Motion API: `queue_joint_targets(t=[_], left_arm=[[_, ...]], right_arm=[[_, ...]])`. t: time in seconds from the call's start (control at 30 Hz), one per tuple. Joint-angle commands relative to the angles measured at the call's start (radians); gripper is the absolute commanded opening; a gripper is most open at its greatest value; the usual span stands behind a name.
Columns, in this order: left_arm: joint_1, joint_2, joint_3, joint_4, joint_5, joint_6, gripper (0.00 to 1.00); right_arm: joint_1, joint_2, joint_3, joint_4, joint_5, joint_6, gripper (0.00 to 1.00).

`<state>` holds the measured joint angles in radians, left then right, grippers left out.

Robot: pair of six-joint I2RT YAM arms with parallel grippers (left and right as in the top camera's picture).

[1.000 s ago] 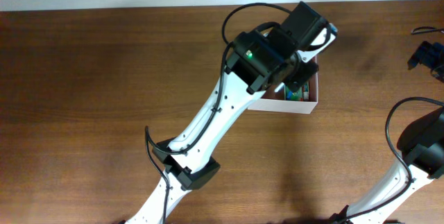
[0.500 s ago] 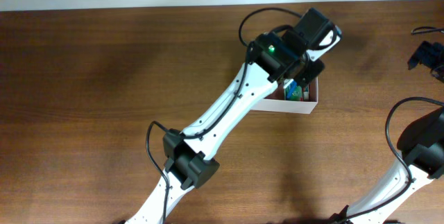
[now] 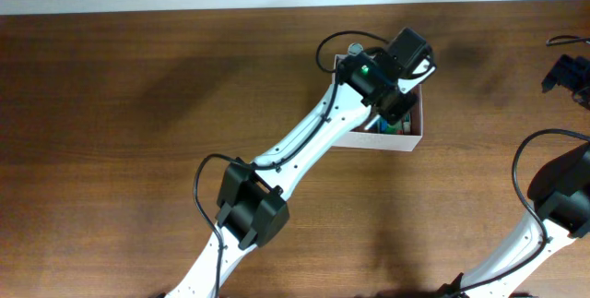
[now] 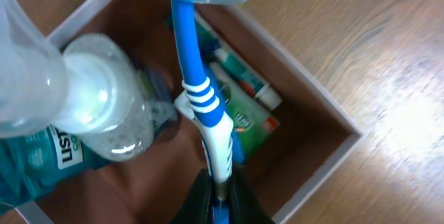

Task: Pack container
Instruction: 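Lift the toothbrush and carry it over the pink box, then lower the toothbrush into the box and open the left gripper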

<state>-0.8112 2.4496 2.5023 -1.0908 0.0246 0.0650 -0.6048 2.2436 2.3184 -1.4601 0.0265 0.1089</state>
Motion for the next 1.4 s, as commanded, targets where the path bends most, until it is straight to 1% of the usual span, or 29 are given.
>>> queue_joint_targets(t=[0.0,0.1,0.17,0.23,0.5,0.67,0.7,0.73,0.77,0.8,0.87,1.0,1.13,1.37], left_arm=[[0.023,-0.009,-0.035,0.016,-0.006,0.019,0.07],[0.029,-0.009,-0.051,0.025,-0.006,0.019,0.14],[0.031,-0.009,-0.057,0.025,-0.006,0.019,0.16],[0.031,-0.009,-0.060,0.026,-0.006,0.019,0.21],[0.031,-0.015,-0.050,0.023,-0.006,0.019,0.26],[0.031,-0.063,0.033,-0.036,-0.003,0.006,0.30],[0.031,-0.079,0.052,-0.048,-0.003,0.000,0.43],[0.031,-0.099,0.071,-0.061,-0.003,-0.002,0.71],[0.031,-0.122,0.087,-0.073,-0.003,-0.001,0.87],[0.031,-0.145,0.097,-0.081,-0.004,0.000,0.96],[0.032,-0.196,0.101,-0.092,-0.011,0.000,0.99],[0.048,-0.284,0.101,-0.140,-0.056,0.000,0.99],[0.107,-0.358,0.101,-0.221,-0.055,-0.001,0.99],[0.197,-0.391,0.101,-0.403,-0.055,0.000,0.99]], right_arm=[[-0.004,-0.010,-0.007,0.003,0.012,0.008,0.99],[-0.004,-0.010,-0.007,0.002,0.012,0.008,0.99],[-0.004,-0.010,-0.007,0.002,0.012,0.008,0.99],[-0.004,-0.010,-0.007,0.003,0.012,0.008,0.99],[-0.004,-0.010,-0.007,0.002,0.012,0.008,0.99],[-0.004,-0.010,-0.007,0.002,0.012,0.008,0.99],[-0.004,-0.010,-0.007,0.002,0.012,0.008,0.99],[-0.004,-0.010,-0.007,0.002,0.012,0.008,0.99],[-0.004,-0.010,-0.007,0.003,0.012,0.008,0.99],[-0.004,-0.010,-0.007,0.002,0.012,0.008,0.99],[-0.004,-0.010,-0.007,0.002,0.012,0.008,0.99],[-0.004,-0.010,-0.007,0.002,0.012,0.008,0.99],[-0.004,-0.010,-0.007,0.002,0.012,0.008,0.99],[-0.004,-0.010,-0.007,0.002,0.012,0.008,0.99]])
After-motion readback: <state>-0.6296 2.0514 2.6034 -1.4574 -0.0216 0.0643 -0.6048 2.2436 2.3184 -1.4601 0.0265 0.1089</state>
